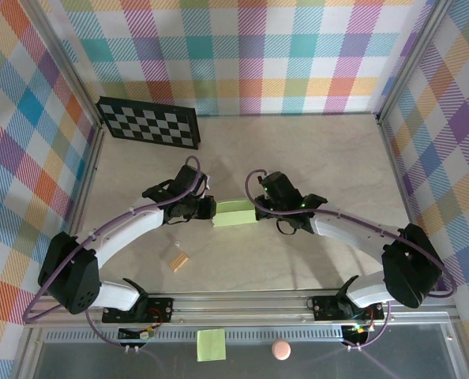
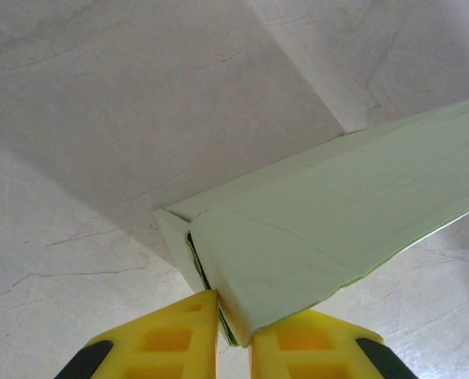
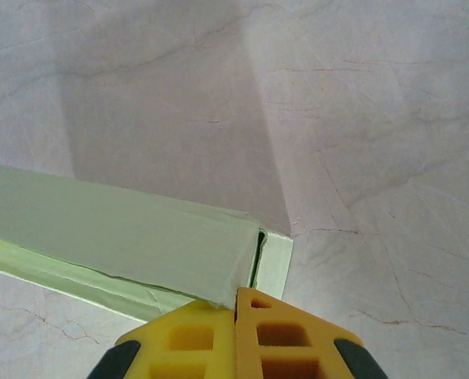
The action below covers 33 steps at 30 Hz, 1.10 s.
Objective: Fold the paper box
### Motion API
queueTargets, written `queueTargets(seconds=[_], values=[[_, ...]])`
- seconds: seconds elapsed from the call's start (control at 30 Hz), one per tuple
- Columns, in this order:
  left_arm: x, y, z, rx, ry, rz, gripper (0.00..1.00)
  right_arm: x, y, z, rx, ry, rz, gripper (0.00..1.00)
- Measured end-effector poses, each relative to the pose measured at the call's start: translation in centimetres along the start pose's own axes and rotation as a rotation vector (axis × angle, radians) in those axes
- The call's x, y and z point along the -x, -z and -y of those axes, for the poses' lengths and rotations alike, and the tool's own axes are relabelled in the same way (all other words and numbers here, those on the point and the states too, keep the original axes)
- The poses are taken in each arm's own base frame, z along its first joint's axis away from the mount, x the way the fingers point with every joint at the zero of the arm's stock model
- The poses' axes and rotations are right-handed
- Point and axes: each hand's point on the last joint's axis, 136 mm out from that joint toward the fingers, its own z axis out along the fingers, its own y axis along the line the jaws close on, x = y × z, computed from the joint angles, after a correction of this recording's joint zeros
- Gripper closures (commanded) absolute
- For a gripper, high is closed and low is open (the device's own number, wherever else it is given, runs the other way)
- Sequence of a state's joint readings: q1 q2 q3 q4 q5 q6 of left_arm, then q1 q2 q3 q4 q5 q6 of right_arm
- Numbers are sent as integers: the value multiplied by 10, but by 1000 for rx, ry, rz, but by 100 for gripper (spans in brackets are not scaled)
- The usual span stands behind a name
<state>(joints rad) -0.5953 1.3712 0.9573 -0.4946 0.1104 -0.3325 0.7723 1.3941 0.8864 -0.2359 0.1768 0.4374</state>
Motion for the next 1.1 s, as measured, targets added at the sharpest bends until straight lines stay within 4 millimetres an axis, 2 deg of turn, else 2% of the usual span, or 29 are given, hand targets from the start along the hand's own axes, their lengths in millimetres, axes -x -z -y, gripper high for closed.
queueTargets(seconds=[0.07, 0.2, 0.37, 0.47, 0.57, 0.73, 0.9, 1.1], values=[[-1, 1, 0, -1, 0, 1, 79, -3, -1, 1, -2, 0, -1, 99], [2, 10, 2, -7, -18, 28, 62, -6, -2, 4, -12, -2, -5, 99], [17, 43, 10, -31, -112, 144, 45, -6, -2, 5, -16, -2, -4, 99], [27, 67, 19, -66, -212, 233, 40, -6, -2, 5, -16, -2, -4, 99], [32, 78, 33, -126, -338, 291, 40, -6, -2, 5, -16, -2, -4, 99], [25, 68, 53, -223, -570, 290, 40, -6, -2, 4, -16, -1, -5, 99], [15, 54, 67, -275, -858, 322, 23, -7, -2, 5, -18, -1, -7, 98], [15, 34, 70, -253, -1090, 357, 20, -8, 0, 7, -29, 4, -14, 98]])
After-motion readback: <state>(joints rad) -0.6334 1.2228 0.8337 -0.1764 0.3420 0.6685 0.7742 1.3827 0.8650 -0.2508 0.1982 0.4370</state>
